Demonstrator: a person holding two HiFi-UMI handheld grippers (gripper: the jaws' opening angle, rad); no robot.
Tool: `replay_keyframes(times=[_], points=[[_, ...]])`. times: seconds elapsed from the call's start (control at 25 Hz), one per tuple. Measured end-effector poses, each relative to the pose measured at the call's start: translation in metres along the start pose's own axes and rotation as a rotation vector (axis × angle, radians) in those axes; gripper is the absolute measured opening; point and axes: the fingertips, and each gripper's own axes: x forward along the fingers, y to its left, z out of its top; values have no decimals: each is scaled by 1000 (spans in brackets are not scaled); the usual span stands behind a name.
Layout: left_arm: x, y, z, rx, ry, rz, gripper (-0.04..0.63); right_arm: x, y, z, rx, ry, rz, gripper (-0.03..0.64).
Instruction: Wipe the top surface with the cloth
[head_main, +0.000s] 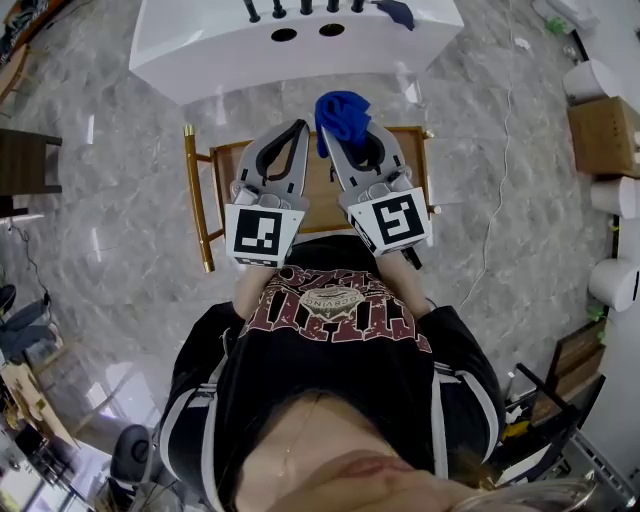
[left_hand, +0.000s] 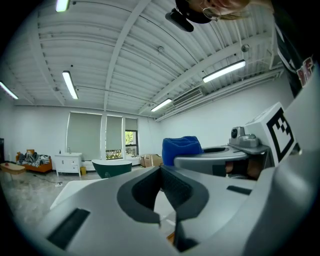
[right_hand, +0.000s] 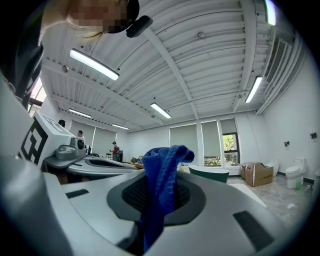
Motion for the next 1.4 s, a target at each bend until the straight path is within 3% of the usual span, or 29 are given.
replay_keyframes(times=[1.4], points=[[1,1,-5,-6,6,-13,46,7,6,-1,0,12,30,58]])
